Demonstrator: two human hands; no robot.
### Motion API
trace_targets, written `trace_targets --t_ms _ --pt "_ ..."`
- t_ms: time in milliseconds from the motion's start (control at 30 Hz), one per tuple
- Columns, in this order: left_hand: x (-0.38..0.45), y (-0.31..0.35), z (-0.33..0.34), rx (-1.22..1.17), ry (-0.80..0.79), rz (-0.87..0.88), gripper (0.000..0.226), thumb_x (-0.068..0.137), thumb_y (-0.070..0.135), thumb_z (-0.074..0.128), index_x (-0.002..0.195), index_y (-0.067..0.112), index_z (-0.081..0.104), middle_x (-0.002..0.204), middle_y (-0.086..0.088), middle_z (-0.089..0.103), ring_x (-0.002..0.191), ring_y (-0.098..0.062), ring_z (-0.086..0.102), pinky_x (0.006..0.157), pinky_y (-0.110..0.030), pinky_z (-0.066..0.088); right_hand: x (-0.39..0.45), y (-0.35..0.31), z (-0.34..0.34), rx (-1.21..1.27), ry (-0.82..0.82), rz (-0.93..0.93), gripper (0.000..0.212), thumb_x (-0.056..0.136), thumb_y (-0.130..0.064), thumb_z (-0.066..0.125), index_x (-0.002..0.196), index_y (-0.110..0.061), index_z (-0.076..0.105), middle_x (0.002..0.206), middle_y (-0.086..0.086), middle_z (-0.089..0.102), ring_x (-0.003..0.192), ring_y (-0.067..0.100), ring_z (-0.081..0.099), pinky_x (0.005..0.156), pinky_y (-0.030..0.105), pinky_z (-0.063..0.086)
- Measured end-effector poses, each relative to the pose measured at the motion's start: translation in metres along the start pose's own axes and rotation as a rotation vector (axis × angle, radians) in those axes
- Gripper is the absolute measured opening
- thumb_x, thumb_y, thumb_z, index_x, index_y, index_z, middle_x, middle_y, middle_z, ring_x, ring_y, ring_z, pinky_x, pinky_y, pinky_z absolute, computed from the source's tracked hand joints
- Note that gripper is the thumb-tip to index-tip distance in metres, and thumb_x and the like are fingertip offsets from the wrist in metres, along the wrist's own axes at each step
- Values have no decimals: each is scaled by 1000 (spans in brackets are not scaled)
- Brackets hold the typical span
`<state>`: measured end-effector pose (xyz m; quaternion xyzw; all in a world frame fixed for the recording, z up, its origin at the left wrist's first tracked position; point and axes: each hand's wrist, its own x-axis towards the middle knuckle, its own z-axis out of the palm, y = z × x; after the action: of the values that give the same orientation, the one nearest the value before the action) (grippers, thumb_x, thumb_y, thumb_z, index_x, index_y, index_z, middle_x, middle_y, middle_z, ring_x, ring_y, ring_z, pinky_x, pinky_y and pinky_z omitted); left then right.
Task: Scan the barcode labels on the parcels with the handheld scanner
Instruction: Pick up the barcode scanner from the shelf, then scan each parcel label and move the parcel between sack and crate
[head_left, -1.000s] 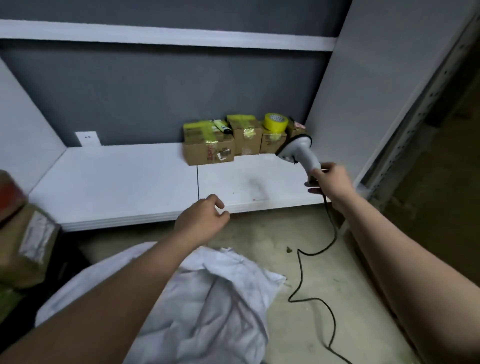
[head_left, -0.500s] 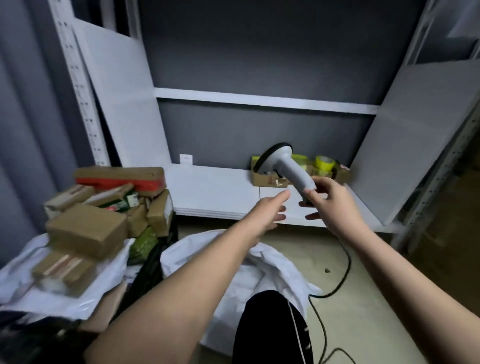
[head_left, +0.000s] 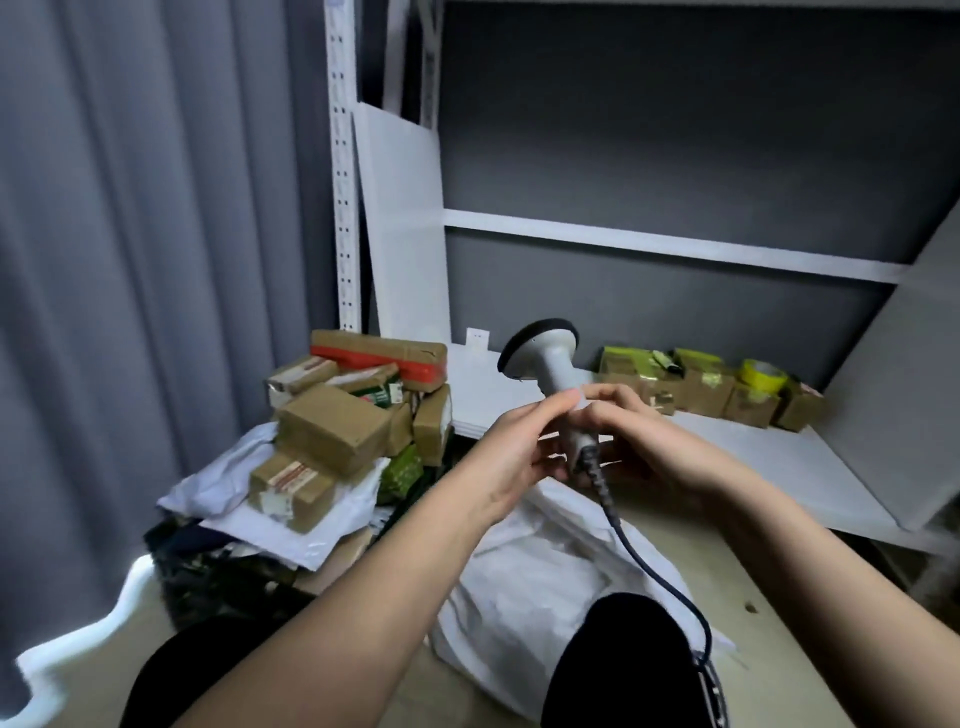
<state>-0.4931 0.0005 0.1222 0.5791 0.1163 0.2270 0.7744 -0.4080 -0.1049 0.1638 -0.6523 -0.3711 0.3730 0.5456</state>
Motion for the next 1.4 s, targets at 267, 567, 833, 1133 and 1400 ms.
trace_targets --t_ms 267,567,833,1133,1400 --pt "-40 5 -53 182 -31 -86 25 99 32 45 86 19 62 74 -5 59 63 -14 59 79 -31 46 24 28 55 34 -129 -100 69 66 -21 55 133 -18 38 65 2 60 50 16 51 49 25 47" --pt "-42 -15 -175 742 430 -287 63 89 54 57 137 16 47 137 -3 54 116 -17 55 100 -34 43 56 88 104 236 146 -229 31 100 -21 52 129 -13 43 69 2 58 43 12 41 43 18 33" --pt "15 -21 -278 1434 748 -350 136 56 76 71 151 31 -15 159 -15 -16 147 -36 -5 118 -51 11 122 110 111 307 0 -91 45 96 -8 53 139 -13 39 85 4 69 55 9 50 50 18 39" --pt "68 -59 -311 1487 678 -382 139 44 90 61 151 35 -10 153 -11 -34 144 -43 -12 115 -58 4 162 110 104 473 -127 -109 46 77 -12 59 121 -7 47 85 10 66 54 12 46 51 18 43" --pt "65 -56 -315 1394 814 -147 105 56 74 71 142 31 29 153 -1 6 140 -35 16 112 -55 24 173 99 85 590 -123 -55 44 66 -6 52 110 -8 46 88 11 69 48 14 42 50 25 43"
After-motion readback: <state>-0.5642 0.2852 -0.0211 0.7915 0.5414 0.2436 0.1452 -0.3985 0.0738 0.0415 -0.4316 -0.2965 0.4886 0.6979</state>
